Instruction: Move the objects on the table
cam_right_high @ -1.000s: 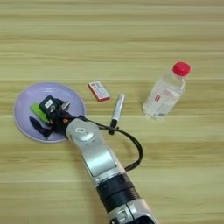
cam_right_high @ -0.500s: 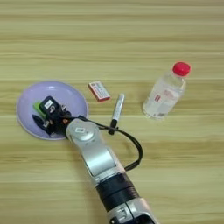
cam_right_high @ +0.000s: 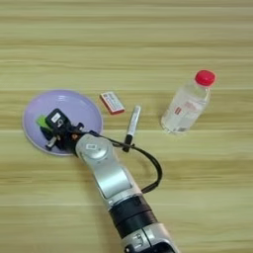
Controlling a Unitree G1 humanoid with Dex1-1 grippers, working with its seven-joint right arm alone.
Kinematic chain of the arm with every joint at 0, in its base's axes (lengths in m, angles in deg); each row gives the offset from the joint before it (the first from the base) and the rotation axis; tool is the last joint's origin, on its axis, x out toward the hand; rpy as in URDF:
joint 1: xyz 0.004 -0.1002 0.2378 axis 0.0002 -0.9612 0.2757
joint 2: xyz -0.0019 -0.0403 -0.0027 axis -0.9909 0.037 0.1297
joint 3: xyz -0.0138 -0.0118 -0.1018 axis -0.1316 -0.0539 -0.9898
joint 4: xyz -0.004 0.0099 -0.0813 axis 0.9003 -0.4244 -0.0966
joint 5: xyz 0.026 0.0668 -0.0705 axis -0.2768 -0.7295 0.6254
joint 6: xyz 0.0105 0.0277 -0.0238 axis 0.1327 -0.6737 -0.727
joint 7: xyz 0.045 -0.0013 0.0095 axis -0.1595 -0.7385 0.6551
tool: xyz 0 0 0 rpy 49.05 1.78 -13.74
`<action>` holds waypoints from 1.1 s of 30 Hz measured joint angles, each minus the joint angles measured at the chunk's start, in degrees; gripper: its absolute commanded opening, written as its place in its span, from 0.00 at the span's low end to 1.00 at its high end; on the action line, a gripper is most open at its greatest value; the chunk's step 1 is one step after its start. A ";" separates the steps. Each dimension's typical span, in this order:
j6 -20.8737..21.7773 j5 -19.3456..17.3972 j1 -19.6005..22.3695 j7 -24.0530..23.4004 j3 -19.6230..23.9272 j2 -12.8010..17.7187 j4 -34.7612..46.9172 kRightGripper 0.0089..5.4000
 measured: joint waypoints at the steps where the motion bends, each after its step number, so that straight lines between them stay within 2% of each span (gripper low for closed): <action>1: -0.02 -0.04 -0.01 -0.01 0.21 -0.02 -0.02 0.26; 13: -0.77 -1.12 -0.67 -0.31 2.38 -0.47 0.83 0.26; 23: -2.60 -2.37 -1.42 -2.37 6.49 -0.36 9.95 0.26; 28: -3.71 -3.35 -1.84 -2.74 9.30 0.17 12.61 0.26; 33: -3.93 -4.53 -2.43 -5.02 15.54 2.34 15.60 0.26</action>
